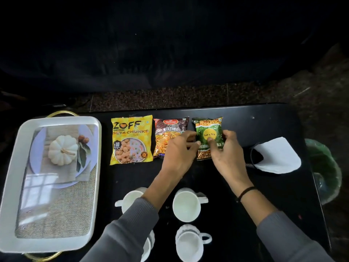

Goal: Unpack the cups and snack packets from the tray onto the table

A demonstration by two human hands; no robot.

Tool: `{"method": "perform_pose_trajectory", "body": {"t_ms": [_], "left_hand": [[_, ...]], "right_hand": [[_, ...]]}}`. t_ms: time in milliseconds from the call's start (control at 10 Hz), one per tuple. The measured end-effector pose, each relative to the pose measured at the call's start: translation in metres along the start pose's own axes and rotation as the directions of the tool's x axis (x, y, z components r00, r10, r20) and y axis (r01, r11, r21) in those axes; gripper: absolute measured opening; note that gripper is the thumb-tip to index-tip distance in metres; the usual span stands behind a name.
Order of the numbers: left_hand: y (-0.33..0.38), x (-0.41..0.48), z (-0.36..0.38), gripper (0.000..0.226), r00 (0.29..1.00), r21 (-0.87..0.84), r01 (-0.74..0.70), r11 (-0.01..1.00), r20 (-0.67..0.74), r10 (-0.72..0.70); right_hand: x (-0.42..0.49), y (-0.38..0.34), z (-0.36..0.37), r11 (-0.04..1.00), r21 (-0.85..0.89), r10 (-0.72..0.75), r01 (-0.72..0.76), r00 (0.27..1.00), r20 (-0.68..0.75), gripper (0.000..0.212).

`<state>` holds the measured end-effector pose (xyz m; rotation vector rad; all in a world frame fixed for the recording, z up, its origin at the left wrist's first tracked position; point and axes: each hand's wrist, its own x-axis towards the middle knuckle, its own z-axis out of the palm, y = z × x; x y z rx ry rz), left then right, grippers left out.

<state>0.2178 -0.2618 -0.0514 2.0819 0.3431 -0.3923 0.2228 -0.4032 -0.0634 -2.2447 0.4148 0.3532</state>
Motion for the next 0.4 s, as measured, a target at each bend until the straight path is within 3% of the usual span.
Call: {"method": "perform_pose_trajectory", "body": {"t_ms": [200,300,400], "left_hand": [[0.003,-0.003,-0.002,0.021,0.999,0.071,-0.043,0.997,-0.030,0.046],[0.004,-0.008,-0.003,0.015,0.996,0.090,-0.049,0.995,-0.068,0.055],[0.005,-0.016,-0.006,0.018,0.984,0.196,-0.013,0.981,-0.171,0.047]], "right_hand": [[-0.015,-0.001,0.011,0.908,-0.315,-0.312,0.277,0.948,-0.066,0.046],[-0.022,-0.003,0.011,0.800,-0.448,-0.459,0.399,0.888,-0.028,0.032],[-0.029,-0.005,0.011,0.716,-0.446,-0.574,0.537,0.816,0.061,0.021]]}}
